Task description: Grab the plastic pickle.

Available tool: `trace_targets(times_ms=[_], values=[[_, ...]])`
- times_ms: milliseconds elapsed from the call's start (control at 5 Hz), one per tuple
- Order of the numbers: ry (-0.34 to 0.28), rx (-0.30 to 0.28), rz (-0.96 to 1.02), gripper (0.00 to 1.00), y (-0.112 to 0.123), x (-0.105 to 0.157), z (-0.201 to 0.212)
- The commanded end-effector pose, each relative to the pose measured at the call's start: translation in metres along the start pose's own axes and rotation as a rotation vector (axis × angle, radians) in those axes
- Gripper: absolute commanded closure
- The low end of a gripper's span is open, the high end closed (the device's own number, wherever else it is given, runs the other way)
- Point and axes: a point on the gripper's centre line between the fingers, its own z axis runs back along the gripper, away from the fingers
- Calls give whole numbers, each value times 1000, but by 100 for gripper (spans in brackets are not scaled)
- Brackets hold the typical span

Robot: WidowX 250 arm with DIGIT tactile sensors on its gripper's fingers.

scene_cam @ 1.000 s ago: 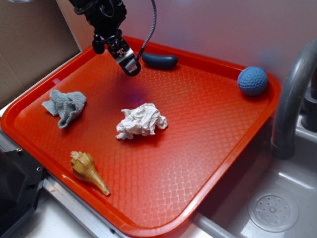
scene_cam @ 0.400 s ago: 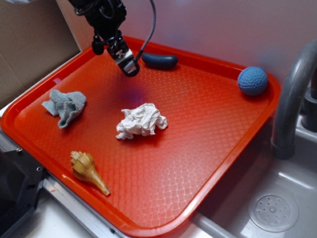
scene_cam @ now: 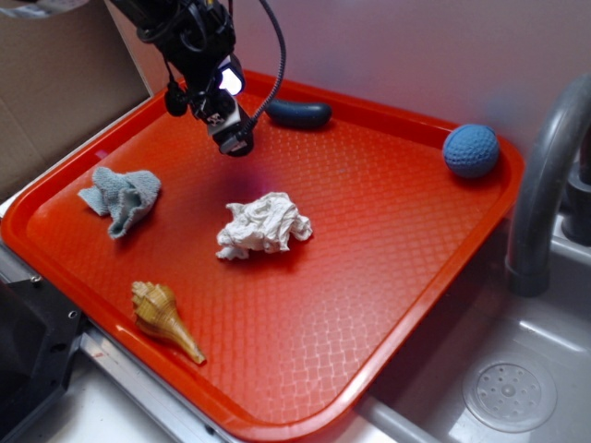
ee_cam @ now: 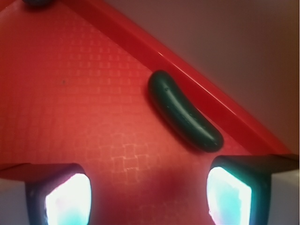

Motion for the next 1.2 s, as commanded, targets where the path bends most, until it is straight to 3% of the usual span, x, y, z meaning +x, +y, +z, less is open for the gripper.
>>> trace_targets(times_ms=[0, 400, 1000], values=[[-60, 24, 11, 0, 21, 1, -23], [-17, 51, -15, 0, 29, 13, -38], [-44, 52, -15, 0, 33, 26, -47]])
